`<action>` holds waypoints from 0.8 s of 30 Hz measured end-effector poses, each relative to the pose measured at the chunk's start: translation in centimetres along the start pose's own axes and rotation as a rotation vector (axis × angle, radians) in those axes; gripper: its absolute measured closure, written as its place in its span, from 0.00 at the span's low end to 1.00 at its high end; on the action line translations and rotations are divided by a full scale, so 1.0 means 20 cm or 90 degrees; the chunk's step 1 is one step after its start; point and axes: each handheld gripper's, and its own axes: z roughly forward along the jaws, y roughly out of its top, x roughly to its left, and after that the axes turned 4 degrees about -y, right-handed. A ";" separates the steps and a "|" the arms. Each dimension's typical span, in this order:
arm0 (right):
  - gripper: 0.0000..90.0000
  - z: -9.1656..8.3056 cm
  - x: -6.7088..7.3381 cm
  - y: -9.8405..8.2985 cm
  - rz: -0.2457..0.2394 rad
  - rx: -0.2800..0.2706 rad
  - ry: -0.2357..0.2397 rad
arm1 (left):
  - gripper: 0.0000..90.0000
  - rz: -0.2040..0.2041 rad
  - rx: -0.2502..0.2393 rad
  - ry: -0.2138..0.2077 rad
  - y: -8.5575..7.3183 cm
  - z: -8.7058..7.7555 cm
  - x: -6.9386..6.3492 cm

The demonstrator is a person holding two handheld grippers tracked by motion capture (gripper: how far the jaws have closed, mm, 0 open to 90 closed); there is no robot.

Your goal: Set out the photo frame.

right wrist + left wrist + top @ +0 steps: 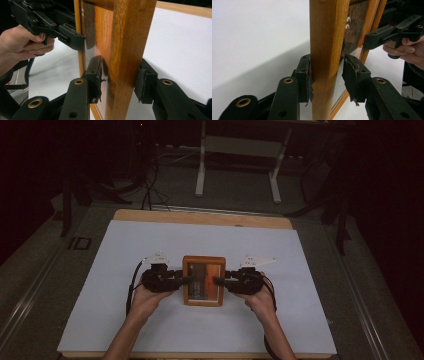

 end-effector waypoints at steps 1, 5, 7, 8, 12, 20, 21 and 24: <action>0.68 0.00 0.00 0.00 0.003 0.001 0.000 | 0.67 0.000 0.002 0.002 0.00 0.00 0.00; 0.67 0.02 -0.01 -0.02 0.007 0.008 -0.001 | 0.67 -0.004 0.010 0.010 -0.01 0.01 0.00; 0.67 0.02 -0.02 -0.03 0.010 0.009 -0.001 | 0.67 -0.006 0.012 0.011 -0.02 0.02 0.01; 0.67 0.03 -0.02 -0.03 0.011 0.011 -0.001 | 0.67 -0.010 0.015 0.013 -0.03 0.02 0.01; 0.66 0.05 -0.04 -0.04 0.015 0.015 -0.001 | 0.68 -0.007 0.009 0.014 -0.03 0.03 0.02; 0.65 0.06 -0.06 -0.05 0.018 0.019 0.000 | 0.69 0.001 0.001 0.022 -0.04 0.05 0.02; 0.64 0.06 -0.06 -0.04 0.011 0.024 -0.006 | 0.69 0.002 0.002 0.023 -0.04 0.05 0.02; 0.63 0.06 -0.06 -0.03 -0.003 0.038 -0.014 | 0.69 0.003 0.002 0.027 -0.04 0.05 0.02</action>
